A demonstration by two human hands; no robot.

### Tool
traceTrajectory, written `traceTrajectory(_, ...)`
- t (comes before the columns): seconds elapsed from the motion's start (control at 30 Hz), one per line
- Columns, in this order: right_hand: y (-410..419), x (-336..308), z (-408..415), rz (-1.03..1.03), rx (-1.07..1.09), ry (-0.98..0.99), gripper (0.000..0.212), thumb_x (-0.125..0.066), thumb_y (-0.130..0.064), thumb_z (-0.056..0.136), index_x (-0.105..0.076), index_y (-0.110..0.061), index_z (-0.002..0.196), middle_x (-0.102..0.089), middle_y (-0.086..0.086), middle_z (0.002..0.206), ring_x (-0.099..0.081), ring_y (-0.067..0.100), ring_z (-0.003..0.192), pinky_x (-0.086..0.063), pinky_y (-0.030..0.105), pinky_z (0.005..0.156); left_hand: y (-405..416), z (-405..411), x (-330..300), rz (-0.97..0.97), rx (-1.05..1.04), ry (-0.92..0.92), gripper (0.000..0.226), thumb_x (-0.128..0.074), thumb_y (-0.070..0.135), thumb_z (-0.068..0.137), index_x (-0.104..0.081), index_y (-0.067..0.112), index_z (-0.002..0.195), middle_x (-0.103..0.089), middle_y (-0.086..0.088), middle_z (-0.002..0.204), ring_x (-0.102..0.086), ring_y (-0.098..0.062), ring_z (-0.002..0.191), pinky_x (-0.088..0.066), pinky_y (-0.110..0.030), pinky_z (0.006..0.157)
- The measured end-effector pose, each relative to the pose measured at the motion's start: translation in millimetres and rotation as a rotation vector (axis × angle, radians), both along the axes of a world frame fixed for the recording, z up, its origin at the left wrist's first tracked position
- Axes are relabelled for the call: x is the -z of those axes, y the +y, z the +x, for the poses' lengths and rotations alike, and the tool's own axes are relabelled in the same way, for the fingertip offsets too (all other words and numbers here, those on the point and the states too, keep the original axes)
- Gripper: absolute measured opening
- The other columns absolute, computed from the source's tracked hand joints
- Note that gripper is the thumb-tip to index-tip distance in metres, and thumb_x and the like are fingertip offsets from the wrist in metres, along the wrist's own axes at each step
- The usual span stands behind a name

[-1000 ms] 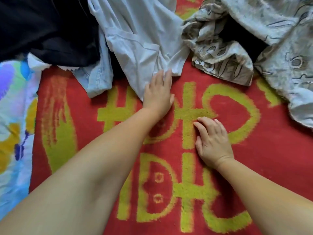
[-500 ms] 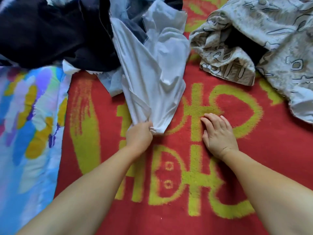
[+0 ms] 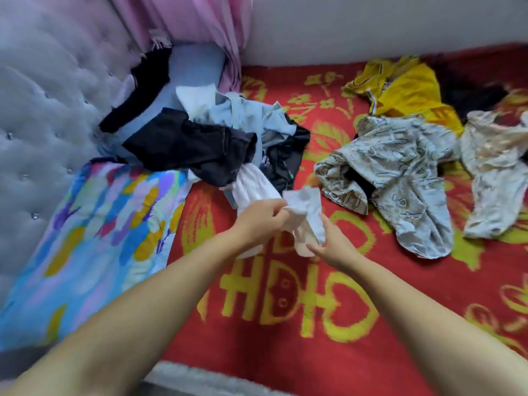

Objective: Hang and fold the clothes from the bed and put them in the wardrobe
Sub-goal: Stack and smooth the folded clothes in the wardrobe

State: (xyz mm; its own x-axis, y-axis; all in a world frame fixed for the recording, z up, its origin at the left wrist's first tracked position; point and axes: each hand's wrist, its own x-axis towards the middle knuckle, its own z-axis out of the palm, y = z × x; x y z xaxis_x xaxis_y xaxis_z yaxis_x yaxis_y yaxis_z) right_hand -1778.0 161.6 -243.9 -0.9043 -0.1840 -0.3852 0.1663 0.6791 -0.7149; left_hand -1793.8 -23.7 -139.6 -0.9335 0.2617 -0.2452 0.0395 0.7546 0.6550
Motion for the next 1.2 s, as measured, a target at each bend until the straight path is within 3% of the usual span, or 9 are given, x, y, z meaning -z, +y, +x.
traceTrajectory(0.07,-14,-42,-3,-0.071,-0.007,0.087,0.048,-0.054,-0.044,0.091,-0.044,-0.023,0.134,-0.052,-0.012,0.121,-0.051,0.013,0.109,-0.046,0.029,0.081,3,0,-45,0.094,0.009,0.072,0.031,-0.046,0.013,0.091,-0.051,0.026,0.064,-0.046,0.012,0.057,-0.042,-0.003,0.055,-0.031,-0.023,0.055)
traceTrajectory(0.13,-24,-72,-6,0.008,-0.044,0.120,0.011,-0.047,-0.031,0.089,-0.054,-0.025,0.083,-0.057,-0.008,0.077,-0.051,0.015,0.070,-0.035,0.027,0.054,5,0,-84,0.196,0.029,0.128,0.033,-0.048,0.009,0.088,-0.056,0.029,0.064,-0.049,0.013,0.057,-0.043,-0.001,0.054,-0.033,-0.019,0.055)
traceTrajectory(0.33,2,-134,-5,0.240,0.063,0.112,0.031,-0.040,-0.012,0.092,-0.044,-0.014,0.061,-0.051,0.006,0.069,-0.047,0.025,0.073,-0.028,0.031,0.056,-29,-1,-166,0.394,-0.142,0.315,0.030,-0.048,0.024,0.080,-0.061,-0.003,0.076,-0.050,-0.003,0.069,-0.043,-0.008,0.064,-0.035,-0.019,0.059)
traceTrajectory(0.53,36,-228,-11,0.100,0.277,0.233,0.027,-0.042,-0.001,0.086,-0.051,-0.010,0.063,-0.049,0.006,0.065,-0.043,0.017,0.058,-0.030,0.027,0.052,-88,-7,-180,0.258,-0.312,0.464,0.026,-0.046,0.004,0.089,-0.060,0.017,0.071,-0.055,0.012,0.066,-0.049,0.000,0.065,-0.036,-0.010,0.058)
traceTrajectory(0.77,45,-359,3,-0.193,0.018,0.278,0.025,-0.059,-0.026,0.094,-0.059,-0.016,0.071,-0.051,-0.004,0.062,-0.046,0.006,0.053,-0.037,0.014,0.045,-100,-11,-205,0.449,-0.445,0.501,0.026,-0.039,0.003,0.091,-0.053,0.008,0.070,-0.041,0.003,0.058,-0.034,-0.005,0.050,-0.029,-0.018,0.048)
traceTrajectory(0.87,72,-393,15,-0.284,-0.176,0.062,0.036,-0.074,-0.046,0.077,-0.072,-0.013,0.091,-0.070,0.001,0.083,-0.063,0.009,0.070,-0.050,0.019,0.057,-100,-10,-232,0.513,-0.328,0.475,0.026,-0.040,0.003,0.086,-0.040,0.012,0.062,-0.027,0.003,0.058,-0.024,-0.008,0.051,-0.020,-0.026,0.049)
traceTrajectory(0.93,93,-408,18,-0.316,-0.296,-0.116,0.056,-0.082,-0.037,0.072,-0.066,-0.004,0.114,-0.070,0.014,0.104,-0.068,0.018,0.086,-0.055,0.025,0.067,-99,-8,-250,0.510,-0.236,0.448,0.024,-0.041,0.010,0.077,-0.032,0.019,0.056,-0.025,0.006,0.055,-0.022,-0.008,0.051,-0.018,-0.024,0.046)
traceTrajectory(1.0,107,-416,20,-0.246,-0.369,-0.182,0.053,-0.083,-0.029,0.071,-0.066,0.002,0.110,-0.069,0.018,0.101,-0.068,0.020,0.082,-0.055,0.025,0.066,-95,-7,-266,0.501,-0.151,0.381,0.016,-0.042,0.018,0.069,-0.033,0.019,0.056,-0.026,0.005,0.055,-0.024,-0.009,0.051,-0.020,-0.025,0.046)
traceTrajectory(1.2,114,-403,17,-0.190,0.013,0.241,0.031,-0.068,-0.039,0.071,-0.071,-0.011,0.083,-0.065,0.000,0.071,-0.057,0.007,0.058,-0.047,0.018,0.051,-93,-7,-287,0.433,0.115,0.076,0.026,-0.067,0.036,0.086,-0.070,0.010,0.091,-0.066,0.001,0.078,-0.061,-0.010,0.071,-0.049,-0.019,0.059)
